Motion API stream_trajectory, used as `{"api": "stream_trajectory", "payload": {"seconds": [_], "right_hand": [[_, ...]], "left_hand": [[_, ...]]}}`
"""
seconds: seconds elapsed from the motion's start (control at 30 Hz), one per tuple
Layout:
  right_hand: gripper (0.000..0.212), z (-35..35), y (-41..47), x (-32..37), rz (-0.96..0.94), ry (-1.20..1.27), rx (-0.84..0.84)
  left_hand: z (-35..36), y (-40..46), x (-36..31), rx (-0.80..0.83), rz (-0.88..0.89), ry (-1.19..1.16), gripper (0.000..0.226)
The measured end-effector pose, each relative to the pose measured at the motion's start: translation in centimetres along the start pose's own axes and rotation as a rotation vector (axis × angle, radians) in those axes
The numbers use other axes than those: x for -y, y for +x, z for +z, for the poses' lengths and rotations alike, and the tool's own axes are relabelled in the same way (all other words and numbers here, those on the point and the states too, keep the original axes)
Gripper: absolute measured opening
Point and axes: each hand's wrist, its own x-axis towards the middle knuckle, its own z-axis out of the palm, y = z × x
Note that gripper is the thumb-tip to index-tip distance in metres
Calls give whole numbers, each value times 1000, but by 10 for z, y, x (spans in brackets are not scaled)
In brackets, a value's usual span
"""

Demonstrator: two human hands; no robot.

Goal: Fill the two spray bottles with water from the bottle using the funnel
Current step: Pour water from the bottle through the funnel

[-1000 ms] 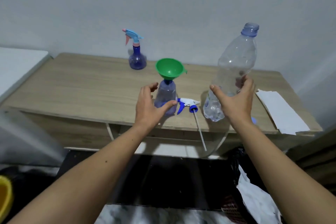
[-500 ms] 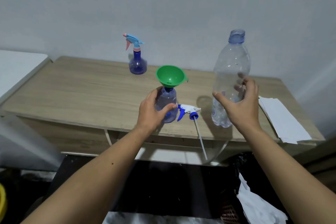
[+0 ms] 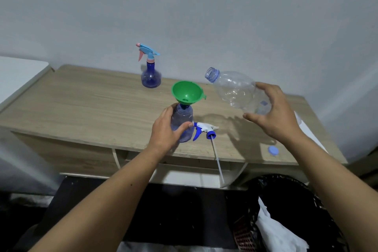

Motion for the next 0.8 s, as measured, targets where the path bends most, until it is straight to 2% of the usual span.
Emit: {"api": "stream_trajectory", "payload": {"seconds": [0.8], "right_hand": [[87, -11, 7, 22, -229, -366, -3]], "left_hand": [[2, -2, 1, -1, -7, -23, 78]]}}
